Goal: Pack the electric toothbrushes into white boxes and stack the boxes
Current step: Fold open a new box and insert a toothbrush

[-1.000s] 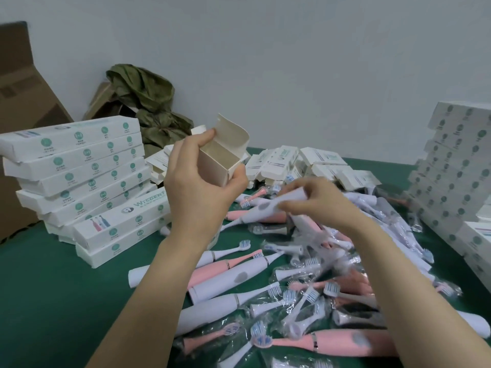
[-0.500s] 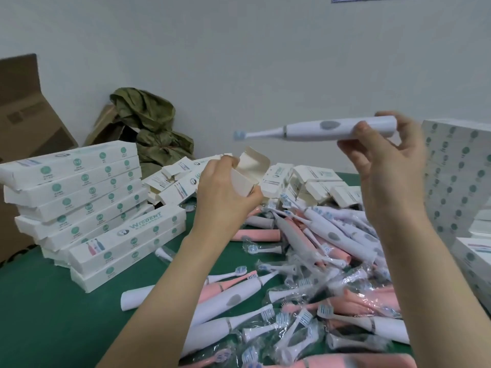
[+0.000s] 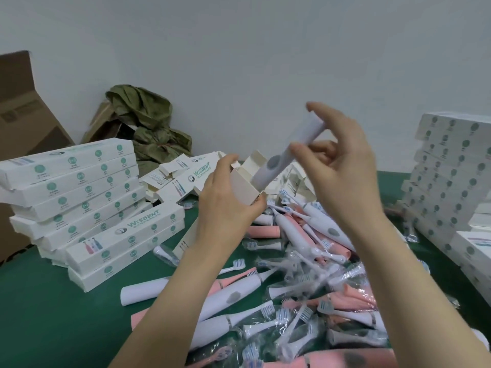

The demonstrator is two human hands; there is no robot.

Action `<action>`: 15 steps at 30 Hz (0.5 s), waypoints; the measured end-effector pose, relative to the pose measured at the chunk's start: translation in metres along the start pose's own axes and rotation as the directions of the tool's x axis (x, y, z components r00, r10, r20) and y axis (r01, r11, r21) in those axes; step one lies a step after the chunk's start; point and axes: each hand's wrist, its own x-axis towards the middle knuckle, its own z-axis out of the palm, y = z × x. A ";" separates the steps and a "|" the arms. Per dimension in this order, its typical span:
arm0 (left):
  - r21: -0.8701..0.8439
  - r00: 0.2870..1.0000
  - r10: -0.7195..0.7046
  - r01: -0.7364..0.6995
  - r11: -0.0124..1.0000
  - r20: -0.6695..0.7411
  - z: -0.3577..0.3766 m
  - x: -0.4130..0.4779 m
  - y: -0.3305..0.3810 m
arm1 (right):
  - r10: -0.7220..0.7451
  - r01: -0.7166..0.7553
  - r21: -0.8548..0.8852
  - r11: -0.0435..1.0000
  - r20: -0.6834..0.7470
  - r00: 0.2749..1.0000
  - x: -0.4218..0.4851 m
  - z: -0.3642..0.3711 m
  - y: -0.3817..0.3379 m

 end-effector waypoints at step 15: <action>-0.100 0.987 -0.137 0.128 0.987 -0.090 -0.013 -0.002 -0.002 | -0.364 0.359 -0.071 0.931 -0.091 0.927 -0.024 0.037 0.006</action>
